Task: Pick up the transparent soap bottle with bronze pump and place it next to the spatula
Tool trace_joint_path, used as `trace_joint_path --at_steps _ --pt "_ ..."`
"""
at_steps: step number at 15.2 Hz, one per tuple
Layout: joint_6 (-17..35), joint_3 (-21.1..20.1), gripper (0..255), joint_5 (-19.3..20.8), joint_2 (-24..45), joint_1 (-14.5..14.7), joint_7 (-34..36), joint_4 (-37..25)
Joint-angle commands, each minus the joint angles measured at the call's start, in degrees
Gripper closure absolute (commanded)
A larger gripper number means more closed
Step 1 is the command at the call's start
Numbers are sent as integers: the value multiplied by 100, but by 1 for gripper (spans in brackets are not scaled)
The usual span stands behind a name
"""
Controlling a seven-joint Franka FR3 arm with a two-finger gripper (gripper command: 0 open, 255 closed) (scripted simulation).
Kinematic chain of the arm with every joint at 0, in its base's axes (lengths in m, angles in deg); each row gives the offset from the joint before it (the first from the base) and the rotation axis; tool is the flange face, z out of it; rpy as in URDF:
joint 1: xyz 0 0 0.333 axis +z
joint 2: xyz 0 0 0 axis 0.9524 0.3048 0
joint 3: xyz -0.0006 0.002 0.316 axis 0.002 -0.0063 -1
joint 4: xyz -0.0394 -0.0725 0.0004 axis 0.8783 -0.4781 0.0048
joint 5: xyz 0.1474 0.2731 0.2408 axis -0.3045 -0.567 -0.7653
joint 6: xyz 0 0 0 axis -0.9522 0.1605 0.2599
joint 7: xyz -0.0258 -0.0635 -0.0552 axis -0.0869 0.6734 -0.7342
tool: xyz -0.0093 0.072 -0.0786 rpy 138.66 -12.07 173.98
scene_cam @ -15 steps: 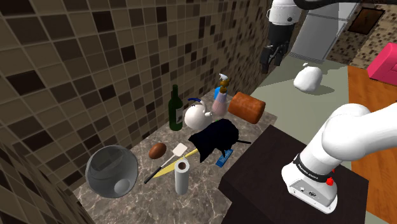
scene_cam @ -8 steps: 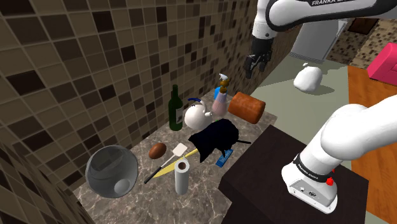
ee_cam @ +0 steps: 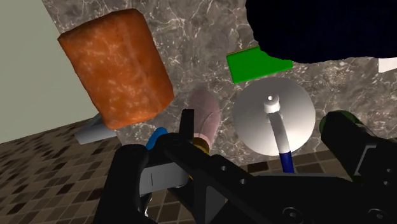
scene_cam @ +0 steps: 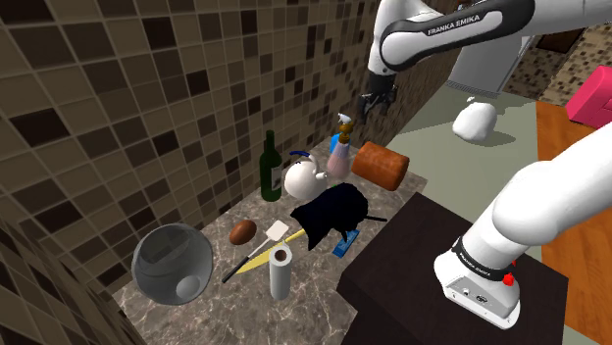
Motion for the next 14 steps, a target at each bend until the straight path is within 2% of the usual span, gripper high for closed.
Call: trace_joint_path --at_steps 1,8,14 --pt "354 60 0 45 404 -64 47 -141" --pt "1283 231 0 116 1783 -241 223 -858" --pt "1824 362 0 68 2989 -391 317 -1752"
